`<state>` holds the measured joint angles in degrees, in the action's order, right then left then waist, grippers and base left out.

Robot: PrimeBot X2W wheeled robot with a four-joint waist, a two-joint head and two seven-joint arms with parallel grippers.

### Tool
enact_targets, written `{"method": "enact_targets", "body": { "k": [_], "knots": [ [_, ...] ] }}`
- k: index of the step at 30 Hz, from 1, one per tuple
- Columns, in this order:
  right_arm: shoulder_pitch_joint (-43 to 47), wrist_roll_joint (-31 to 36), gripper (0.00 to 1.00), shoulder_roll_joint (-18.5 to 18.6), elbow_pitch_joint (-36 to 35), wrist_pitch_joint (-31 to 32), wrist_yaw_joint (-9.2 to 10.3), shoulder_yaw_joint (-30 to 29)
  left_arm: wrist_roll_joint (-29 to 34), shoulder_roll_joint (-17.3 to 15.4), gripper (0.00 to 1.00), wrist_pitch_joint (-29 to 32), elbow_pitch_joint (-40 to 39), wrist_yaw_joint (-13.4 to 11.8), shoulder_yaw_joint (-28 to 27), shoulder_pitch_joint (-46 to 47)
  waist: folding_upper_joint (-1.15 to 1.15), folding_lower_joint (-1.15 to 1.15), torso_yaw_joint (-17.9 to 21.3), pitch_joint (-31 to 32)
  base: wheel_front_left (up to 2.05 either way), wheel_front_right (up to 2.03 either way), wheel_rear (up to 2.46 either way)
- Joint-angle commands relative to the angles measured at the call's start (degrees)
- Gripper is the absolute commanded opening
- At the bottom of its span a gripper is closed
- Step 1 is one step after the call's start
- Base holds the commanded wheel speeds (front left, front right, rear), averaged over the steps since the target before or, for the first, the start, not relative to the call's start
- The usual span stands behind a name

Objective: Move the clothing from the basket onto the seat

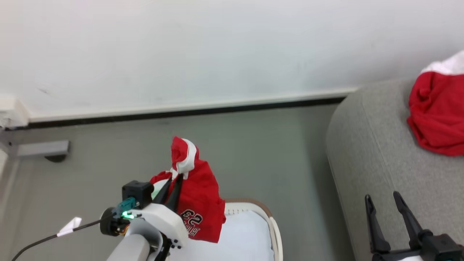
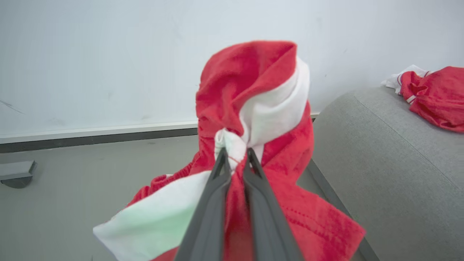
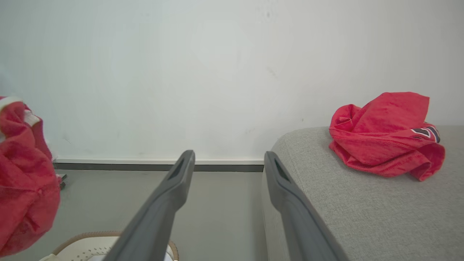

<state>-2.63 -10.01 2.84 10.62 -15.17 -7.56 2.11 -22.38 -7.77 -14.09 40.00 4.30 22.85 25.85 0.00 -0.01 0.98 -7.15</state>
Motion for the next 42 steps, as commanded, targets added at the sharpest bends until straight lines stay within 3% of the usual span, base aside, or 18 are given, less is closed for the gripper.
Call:
{"method": "enact_targets", "body": {
  "k": [1,9,19,32,36,42],
  "knots": [
    [1.26,0.51,1.00,0.08,0.32,0.04,0.14,-0.18,-0.38,-0.39,0.00,0.34,-1.80,-0.54,-0.20,-1.23,0.00,0.01,-1.93,3.96,0.00,0.00,0.00],
    [4.46,0.80,1.00,0.09,1.52,0.04,0.14,0.58,-1.39,-2.21,0.00,5.11,-17.38,-4.27,-1.14,-5.18,0.00,0.01,-1.89,9.33,0.00,0.00,0.00],
    [7.43,0.64,1.00,0.10,2.58,0.04,0.15,2.78,-0.88,-4.29,0.00,10.92,-32.91,-6.50,-0.54,-7.09,0.00,0.01,-2.08,13.37,0.00,0.00,0.00],
    [8.14,-0.01,1.00,0.09,1.95,0.04,0.14,5.02,-0.60,-5.66,0.00,14.48,-41.35,-8.81,0.03,-9.39,0.00,0.01,-1.12,14.24,0.00,0.00,0.00],
    [6.04,0.11,1.00,0.08,0.95,0.04,0.14,9.71,-0.49,-5.79,0.00,14.77,-41.75,-8.83,0.38,-9.54,0.00,0.01,-0.90,13.82,0.00,0.00,0.00],
    [-0.72,-3.42,1.00,4.64,0.95,0.04,0.15,21.92,-0.77,-5.50,0.00,14.70,-41.76,-8.59,1.01,-8.91,0.00,0.01,-0.78,13.30,0.00,0.00,0.00]
  ]
}}
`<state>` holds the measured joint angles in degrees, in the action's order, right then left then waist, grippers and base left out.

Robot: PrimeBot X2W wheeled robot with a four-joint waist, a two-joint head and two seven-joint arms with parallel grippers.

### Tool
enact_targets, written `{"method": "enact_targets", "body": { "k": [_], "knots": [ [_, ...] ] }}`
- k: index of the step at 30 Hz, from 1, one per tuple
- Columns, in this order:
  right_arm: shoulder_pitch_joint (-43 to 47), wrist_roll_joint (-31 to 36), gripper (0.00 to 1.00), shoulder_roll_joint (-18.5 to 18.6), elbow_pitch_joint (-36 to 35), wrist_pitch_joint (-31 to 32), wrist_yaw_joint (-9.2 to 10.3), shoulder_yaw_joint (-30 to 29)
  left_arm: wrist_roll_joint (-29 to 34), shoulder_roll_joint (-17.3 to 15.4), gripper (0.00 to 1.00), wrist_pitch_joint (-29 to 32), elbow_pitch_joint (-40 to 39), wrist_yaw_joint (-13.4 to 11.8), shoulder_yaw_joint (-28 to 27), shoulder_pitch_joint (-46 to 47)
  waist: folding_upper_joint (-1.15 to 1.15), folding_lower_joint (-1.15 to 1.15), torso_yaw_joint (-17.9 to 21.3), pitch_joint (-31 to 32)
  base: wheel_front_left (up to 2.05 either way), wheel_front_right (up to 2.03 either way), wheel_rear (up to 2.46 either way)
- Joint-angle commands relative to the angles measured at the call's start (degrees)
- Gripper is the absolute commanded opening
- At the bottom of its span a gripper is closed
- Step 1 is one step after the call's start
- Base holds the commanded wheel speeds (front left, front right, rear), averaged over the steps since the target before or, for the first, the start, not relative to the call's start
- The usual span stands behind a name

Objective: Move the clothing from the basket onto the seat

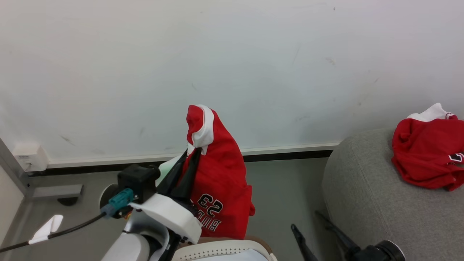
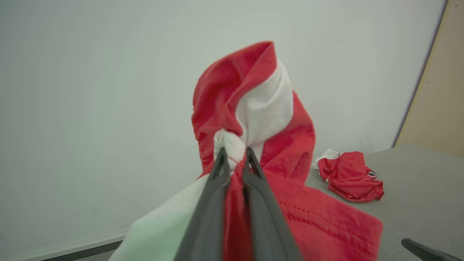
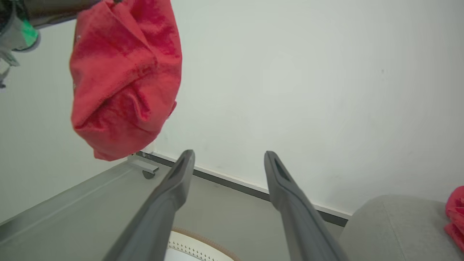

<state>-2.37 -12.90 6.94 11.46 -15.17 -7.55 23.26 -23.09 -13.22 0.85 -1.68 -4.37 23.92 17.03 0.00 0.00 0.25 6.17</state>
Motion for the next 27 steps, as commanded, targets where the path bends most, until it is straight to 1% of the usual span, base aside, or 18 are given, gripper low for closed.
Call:
{"method": "enact_targets", "body": {
  "k": [1,6,10,13,17,21,27],
  "knots": [
    [-2.39,-1.32,1.00,1.50,0.38,0.04,0.13,2.98,-0.12,0.07,0.00,-0.26,-0.03,0.09,0.02,0.05,0.00,0.00,-0.10,-0.05,0.00,0.00,0.00],
    [-9.55,-5.57,1.00,3.88,2.94,0.28,0.13,12.58,-0.28,0.53,0.00,-0.33,0.34,0.32,0.84,0.75,0.00,0.00,-0.71,-0.15,0.00,0.00,0.00],
    [-14.59,-8.34,1.00,4.06,5.66,0.19,0.13,18.45,-0.28,0.79,0.00,-0.26,0.63,0.68,1.53,1.23,0.00,0.00,-1.38,-0.19,0.00,0.00,0.00],
    [-17.63,-10.64,1.00,3.39,7.36,0.08,0.13,21.39,-0.09,0.94,0.00,-0.13,0.95,0.77,2.07,1.58,0.00,0.00,-1.86,-0.26,0.00,0.00,0.00],
    [-20.95,-12.76,1.00,2.30,9.17,0.04,0.13,23.73,0.00,1.23,0.00,0.14,1.24,0.97,2.76,2.16,0.00,0.00,-2.29,-0.40,0.00,0.00,0.00],
    [-23.74,-13.36,1.00,0.58,11.38,-0.01,0.14,25.19,-0.19,1.70,0.00,0.35,1.06,1.39,3.66,2.72,0.00,0.00,-2.56,-0.57,0.00,0.00,0.00],
    [-27.13,-13.96,1.00,-1.67,15.08,-0.03,0.13,25.20,-0.41,2.56,0.00,0.92,0.80,2.02,5.25,3.38,0.00,0.00,-3.08,-0.68,0.00,0.00,0.00]
  ]
}}
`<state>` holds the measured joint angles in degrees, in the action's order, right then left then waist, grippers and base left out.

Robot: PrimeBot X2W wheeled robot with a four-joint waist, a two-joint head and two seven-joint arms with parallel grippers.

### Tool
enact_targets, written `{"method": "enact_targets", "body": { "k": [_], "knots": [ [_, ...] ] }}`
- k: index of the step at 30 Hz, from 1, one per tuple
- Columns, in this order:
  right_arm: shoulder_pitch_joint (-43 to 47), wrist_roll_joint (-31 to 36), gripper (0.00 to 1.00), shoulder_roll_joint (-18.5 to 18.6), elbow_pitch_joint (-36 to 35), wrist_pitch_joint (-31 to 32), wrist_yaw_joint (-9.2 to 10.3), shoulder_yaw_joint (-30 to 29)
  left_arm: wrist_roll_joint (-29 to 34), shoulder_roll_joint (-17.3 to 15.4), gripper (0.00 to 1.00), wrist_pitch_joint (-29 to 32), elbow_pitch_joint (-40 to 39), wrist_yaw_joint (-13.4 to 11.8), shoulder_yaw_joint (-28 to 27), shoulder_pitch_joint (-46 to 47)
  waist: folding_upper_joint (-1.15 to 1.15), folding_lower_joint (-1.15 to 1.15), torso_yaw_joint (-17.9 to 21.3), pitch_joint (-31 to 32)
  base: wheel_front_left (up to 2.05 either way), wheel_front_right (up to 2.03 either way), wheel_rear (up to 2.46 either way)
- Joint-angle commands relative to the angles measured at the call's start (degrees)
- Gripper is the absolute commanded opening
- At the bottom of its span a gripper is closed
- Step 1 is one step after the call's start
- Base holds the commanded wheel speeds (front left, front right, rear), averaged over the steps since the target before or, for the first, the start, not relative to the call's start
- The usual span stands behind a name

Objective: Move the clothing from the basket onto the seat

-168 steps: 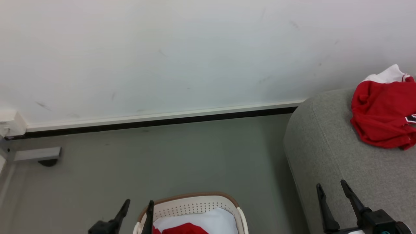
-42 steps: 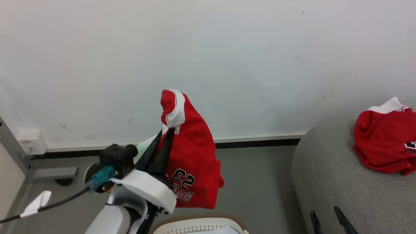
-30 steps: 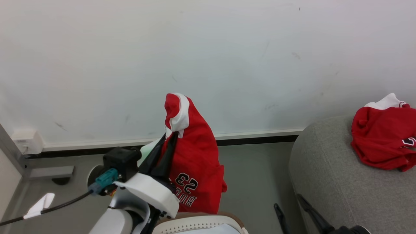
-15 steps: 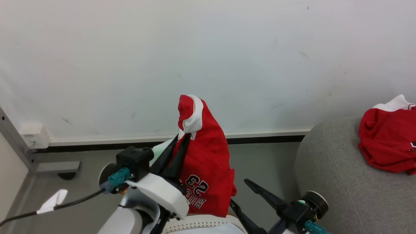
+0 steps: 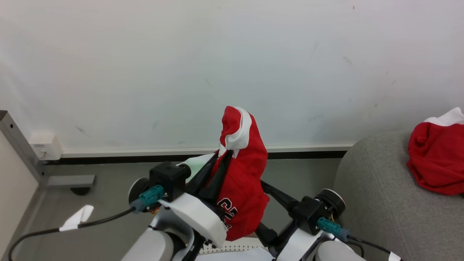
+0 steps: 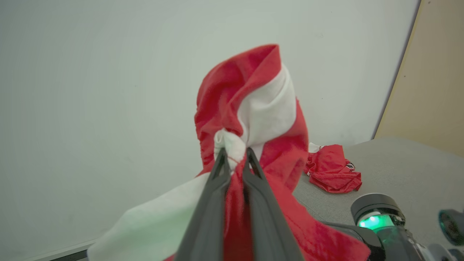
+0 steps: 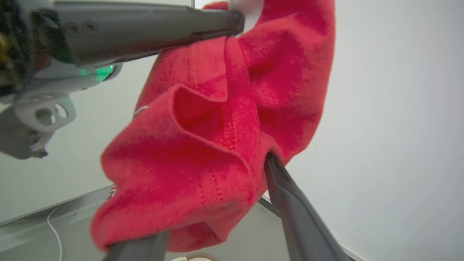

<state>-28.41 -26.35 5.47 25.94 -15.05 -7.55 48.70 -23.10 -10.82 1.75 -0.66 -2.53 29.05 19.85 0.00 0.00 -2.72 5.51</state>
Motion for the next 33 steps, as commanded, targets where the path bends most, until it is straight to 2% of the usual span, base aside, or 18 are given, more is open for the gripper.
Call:
{"method": "enact_targets", "body": {
  "k": [1,2,4,17,18,19,20,21,33],
  "knots": [
    [-1.38,-0.86,1.00,-0.57,1.24,-0.16,0.13,-0.50,-0.47,0.24,0.00,0.07,-0.15,0.24,0.30,0.57,0.00,0.00,-0.20,0.02,0.00,0.00,0.00],
    [-1.63,-1.38,0.91,-0.95,1.72,-0.15,0.13,-1.01,-0.52,0.32,0.00,0.04,-0.07,0.30,0.45,0.61,0.00,0.00,-0.31,0.03,0.00,0.00,0.00],
    [-2.13,-2.58,0.00,-1.50,2.16,-0.15,0.13,-2.12,-0.64,0.47,0.00,0.00,0.09,0.33,0.75,0.61,0.00,0.00,-0.53,0.00,0.00,0.00,0.00],
    [-2.02,-6.24,0.00,-2.32,2.72,-0.16,0.13,-2.65,-0.88,-0.14,0.00,-0.51,1.30,-0.06,1.00,0.41,0.00,0.00,-0.47,-0.09,0.00,0.00,0.00],
    [-1.98,-6.32,0.00,-2.32,2.67,-0.16,0.14,-2.69,-0.80,-0.19,0.18,-0.57,1.37,-0.14,1.00,0.35,0.00,0.00,-0.38,-0.10,0.00,0.00,0.00],
    [-1.90,-6.46,0.00,-2.31,2.64,-0.16,0.13,-2.82,-0.73,-0.22,0.41,-0.67,1.44,-0.27,1.02,0.26,0.00,0.00,-0.30,-0.08,0.00,0.00,0.00],
    [-1.81,-6.63,0.00,-2.28,2.55,-0.16,0.13,-2.96,-0.68,-0.27,0.84,-0.70,1.55,-0.40,1.04,0.16,0.00,0.00,-0.22,-0.07,0.00,0.00,0.00],
    [-1.74,-6.77,0.00,-2.21,2.46,-0.16,0.13,-3.13,-0.60,-0.32,1.00,-0.75,1.66,-0.38,1.07,0.05,0.00,0.00,-0.14,-0.07,0.00,0.00,0.00],
    [-1.53,-6.59,0.00,-0.41,1.24,-0.17,0.13,-6.08,-0.85,-0.79,1.00,-0.80,2.34,-0.95,1.65,-0.91,0.00,0.00,0.17,-0.02,0.00,0.00,0.00]
  ]
}}
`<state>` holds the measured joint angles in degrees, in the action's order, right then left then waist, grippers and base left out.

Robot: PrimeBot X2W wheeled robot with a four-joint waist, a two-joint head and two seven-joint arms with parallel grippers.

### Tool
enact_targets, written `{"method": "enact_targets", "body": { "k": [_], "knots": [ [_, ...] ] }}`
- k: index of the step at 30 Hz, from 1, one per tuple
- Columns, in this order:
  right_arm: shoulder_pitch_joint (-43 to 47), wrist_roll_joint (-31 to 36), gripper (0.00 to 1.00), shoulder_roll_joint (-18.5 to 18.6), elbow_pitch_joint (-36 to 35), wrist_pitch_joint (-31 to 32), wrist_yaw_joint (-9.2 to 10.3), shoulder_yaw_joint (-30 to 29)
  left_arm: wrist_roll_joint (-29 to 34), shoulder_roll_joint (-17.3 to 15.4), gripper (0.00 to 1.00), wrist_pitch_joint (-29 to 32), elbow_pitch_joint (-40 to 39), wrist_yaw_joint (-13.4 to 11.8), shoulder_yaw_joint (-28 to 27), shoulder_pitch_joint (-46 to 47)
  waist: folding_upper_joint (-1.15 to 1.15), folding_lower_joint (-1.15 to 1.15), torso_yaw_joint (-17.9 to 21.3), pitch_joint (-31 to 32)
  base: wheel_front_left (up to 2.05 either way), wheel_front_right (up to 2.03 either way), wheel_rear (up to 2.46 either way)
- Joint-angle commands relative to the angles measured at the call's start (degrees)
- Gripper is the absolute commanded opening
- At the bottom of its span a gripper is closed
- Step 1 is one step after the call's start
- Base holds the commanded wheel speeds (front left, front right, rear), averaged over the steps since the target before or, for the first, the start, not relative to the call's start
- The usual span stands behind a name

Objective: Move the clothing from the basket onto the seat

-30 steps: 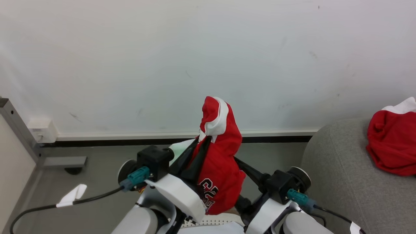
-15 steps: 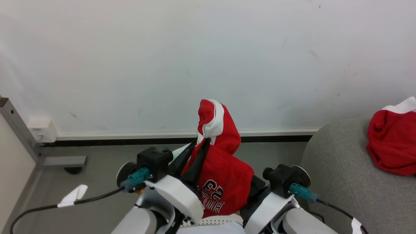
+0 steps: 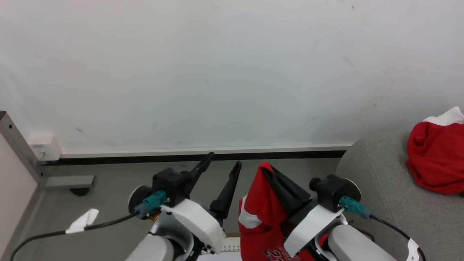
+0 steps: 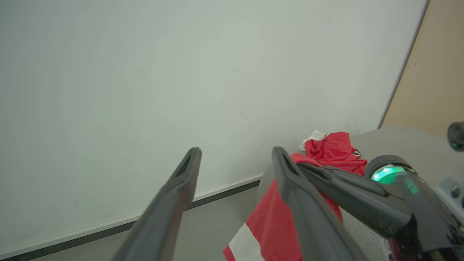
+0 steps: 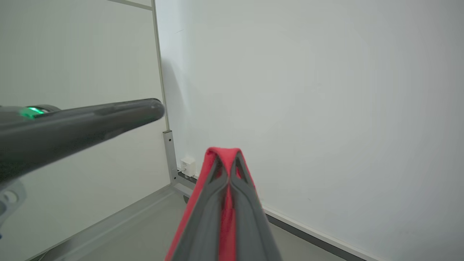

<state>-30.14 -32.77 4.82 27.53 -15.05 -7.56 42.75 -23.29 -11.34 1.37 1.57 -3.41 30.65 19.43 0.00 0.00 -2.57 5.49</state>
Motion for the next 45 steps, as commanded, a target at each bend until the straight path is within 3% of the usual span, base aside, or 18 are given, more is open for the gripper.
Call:
{"method": "enact_targets", "body": {
  "k": [1,24,45],
  "knots": [
    [0.18,-0.14,0.00,0.37,-0.40,-0.17,0.14,-0.37,-0.72,-0.32,1.00,-0.40,0.13,-0.11,0.10,-0.59,0.00,0.00,0.06,0.00,0.00,0.00,0.00],
    [-1.94,1.53,0.00,2.37,-2.61,-0.17,0.14,-4.69,-1.39,-1.06,1.00,-0.37,0.39,-0.47,1.03,-1.63,0.00,0.00,4.23,-0.73,0.00,0.00,0.00],
    [-0.28,4.24,0.00,6.88,-11.50,-0.09,0.15,-11.17,-1.52,-0.36,1.00,-1.44,-0.47,-0.65,2.48,-1.07,0.00,0.00,20.96,-2.80,0.00,0.00,0.00]
  ]
}}
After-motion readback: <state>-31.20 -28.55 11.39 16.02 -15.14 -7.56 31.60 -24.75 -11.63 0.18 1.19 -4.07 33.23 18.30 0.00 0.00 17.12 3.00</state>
